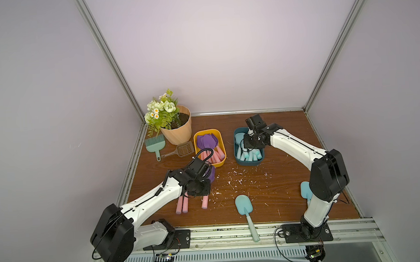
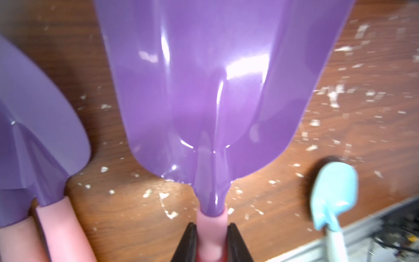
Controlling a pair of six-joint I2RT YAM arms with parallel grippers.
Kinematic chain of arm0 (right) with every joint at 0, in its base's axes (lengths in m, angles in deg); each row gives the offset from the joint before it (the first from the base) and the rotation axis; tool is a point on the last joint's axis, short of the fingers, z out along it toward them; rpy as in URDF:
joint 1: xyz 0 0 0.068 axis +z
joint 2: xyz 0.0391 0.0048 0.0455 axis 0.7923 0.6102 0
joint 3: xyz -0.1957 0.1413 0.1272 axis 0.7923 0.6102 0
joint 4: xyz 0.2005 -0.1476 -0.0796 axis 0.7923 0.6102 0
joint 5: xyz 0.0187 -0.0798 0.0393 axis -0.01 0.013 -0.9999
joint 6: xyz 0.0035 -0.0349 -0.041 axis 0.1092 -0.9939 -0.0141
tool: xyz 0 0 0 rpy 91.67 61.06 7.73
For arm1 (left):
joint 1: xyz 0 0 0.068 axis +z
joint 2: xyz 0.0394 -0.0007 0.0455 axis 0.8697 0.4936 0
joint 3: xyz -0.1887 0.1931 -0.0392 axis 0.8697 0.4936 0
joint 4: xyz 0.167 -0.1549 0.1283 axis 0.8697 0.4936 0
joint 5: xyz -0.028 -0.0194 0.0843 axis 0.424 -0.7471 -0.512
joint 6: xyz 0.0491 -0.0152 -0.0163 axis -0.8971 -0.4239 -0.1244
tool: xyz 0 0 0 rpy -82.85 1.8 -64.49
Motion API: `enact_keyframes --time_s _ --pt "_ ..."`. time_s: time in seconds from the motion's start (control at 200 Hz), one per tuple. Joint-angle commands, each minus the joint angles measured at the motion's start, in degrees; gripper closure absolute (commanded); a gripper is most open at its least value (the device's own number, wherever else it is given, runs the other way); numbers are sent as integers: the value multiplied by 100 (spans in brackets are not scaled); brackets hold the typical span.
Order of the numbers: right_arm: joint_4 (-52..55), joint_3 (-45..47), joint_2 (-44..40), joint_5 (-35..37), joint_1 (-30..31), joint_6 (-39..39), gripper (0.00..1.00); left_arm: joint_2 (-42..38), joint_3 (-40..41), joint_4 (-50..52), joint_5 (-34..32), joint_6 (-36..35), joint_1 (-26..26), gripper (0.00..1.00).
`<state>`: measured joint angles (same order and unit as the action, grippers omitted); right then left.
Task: Sort the small shovels by color and place them into the storage box
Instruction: Pick up the shovel from the center of the board, then place the shovel in the storage box.
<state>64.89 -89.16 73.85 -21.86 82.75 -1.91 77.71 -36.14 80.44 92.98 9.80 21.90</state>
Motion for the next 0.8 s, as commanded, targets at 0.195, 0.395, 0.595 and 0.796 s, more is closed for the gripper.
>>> enact_keyframes --time_s 0.195,0.395,0.595,0.796 --pt "58 -117 -319 277 -43 62 50 576 -1884 439 -814 -367 43 100" --pt "103 42 -518 319 -47 -42 50 1997 -3195 158 -921 -895 715 100" --pt "-18 470 -846 244 -52 -22 50 2726 -3000 -732 -494 -643 1197 100" --pt "-115 833 -1074 160 -47 84 50 2983 -2749 -1504 -586 -377 1235 100"
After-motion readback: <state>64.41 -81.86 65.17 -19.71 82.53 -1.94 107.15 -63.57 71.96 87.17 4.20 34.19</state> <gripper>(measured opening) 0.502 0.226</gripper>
